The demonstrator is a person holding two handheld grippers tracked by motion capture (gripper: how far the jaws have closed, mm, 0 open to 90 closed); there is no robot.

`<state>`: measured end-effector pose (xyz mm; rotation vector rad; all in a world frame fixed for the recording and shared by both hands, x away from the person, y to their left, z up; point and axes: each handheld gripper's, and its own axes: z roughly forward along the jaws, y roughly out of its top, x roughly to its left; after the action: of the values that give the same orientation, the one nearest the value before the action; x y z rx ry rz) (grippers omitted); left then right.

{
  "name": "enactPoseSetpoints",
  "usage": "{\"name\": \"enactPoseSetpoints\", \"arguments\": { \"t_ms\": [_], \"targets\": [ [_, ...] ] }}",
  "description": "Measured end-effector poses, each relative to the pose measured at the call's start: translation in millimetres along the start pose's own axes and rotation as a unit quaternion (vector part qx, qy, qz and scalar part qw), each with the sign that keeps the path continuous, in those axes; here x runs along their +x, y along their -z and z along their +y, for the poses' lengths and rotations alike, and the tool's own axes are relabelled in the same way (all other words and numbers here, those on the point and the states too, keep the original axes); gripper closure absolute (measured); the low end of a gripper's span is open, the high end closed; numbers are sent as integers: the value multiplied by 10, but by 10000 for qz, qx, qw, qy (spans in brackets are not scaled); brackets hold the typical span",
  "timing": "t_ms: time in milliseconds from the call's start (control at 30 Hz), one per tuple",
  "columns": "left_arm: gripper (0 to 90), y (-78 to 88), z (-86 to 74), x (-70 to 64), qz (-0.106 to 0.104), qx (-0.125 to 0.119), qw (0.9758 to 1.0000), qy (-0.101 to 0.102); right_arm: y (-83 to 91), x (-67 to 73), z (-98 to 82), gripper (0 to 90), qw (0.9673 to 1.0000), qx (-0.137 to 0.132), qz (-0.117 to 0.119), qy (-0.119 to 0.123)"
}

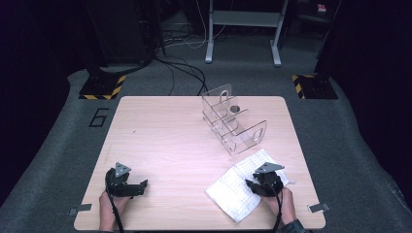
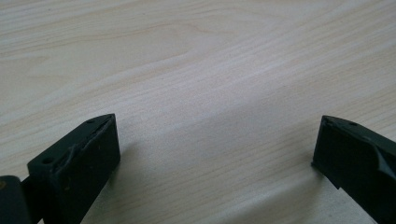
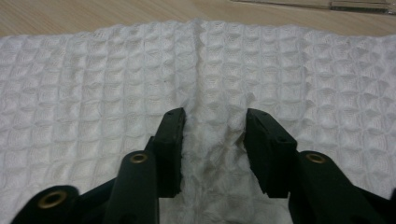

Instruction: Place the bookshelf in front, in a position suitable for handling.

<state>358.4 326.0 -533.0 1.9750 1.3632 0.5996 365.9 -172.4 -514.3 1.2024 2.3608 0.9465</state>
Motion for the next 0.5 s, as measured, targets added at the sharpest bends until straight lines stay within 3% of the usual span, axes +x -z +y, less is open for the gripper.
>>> {"name": "enactPoseSetpoints", "arguments": {
  "t_ms": [33,67,100,133,200,267,367,433,500],
  "targets": [
    [4,1,0,1,8,0,10000,-7,4,-5,-4,651,10000,-1,29,87],
    [4,1,0,1,8,0,10000,-7,4,-5,-4,651,10000,-1,29,87],
    [4,1,0,0,10,-1,10000,-3,6,12,-5,717,10000,-5,43,65],
    [4,1,0,0,10,-1,10000,-3,6,12,-5,717,10000,-5,43,65],
    [4,0,0,0,9,-3,10000,-2,14,26,-21,798,9999,-17,105,75],
    [4,1,0,0,9,0,10000,-5,12,22,-25,813,9999,-53,89,129],
    [4,0,0,0,2,-2,10000,2,19,28,-31,836,9999,-112,130,21],
    [4,0,0,0,9,-3,10000,0,49,7,-36,841,9996,-237,170,16],
    [4,0,0,0,9,-2,10000,-1,134,13,-23,842,9983,-453,320,-163]
  ]
}}
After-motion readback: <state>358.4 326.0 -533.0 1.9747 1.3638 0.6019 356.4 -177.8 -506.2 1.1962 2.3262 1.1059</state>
